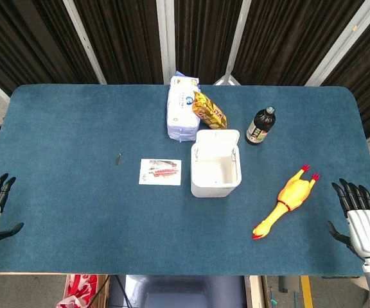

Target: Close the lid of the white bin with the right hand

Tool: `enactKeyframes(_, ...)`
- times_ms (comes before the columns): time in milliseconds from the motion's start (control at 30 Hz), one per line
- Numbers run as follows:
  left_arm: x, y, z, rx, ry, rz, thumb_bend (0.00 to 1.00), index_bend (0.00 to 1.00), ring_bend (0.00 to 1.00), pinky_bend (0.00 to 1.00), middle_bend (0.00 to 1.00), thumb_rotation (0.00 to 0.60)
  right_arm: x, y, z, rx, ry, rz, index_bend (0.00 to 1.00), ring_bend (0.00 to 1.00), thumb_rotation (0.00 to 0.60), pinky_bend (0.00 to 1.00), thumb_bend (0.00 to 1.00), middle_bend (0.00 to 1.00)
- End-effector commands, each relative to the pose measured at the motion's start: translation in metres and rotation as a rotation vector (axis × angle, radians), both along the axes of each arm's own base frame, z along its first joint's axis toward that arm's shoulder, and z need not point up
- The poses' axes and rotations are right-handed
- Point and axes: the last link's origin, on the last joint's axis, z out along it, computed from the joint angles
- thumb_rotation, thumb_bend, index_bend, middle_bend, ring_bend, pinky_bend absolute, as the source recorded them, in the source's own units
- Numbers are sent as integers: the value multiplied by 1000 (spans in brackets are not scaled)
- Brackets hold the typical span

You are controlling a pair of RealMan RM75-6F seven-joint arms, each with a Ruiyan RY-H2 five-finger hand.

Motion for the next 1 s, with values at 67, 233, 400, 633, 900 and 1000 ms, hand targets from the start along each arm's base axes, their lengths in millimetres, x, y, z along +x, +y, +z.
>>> enactKeyframes(67,0,0,0,1,-1,1,0,0,0,0,0,600,0,0,0,0,-1,-1,0,0,600,0,341,0)
enactKeyframes(233,0,0,0,3,-1,1,0,0,0,0,0,600,0,0,0,-1,-5,-1,0,0,600,0,341,0)
enactKeyframes(400,0,-1,1,4,-3,1,0,0,0,0,0,600,4,-1,2,-10,-27,7,0,0,600,0,341,0)
enactKeyframes(633,-3,-1,4,15,-23,19,0,0,0,0,0,600,26,-17,9,-17,-89,40,0,12,600,99,341,0)
enactKeyframes(900,-2,-2,7,21,-43,26,0,0,0,0,0,600,77,-75,30,4,-232,93,0,642,600,739,531,497)
enactKeyframes(1000,-2,0,6,16,-47,30,0,0,0,0,0,600,92,-99,34,29,-294,95,0,743,600,805,651,600)
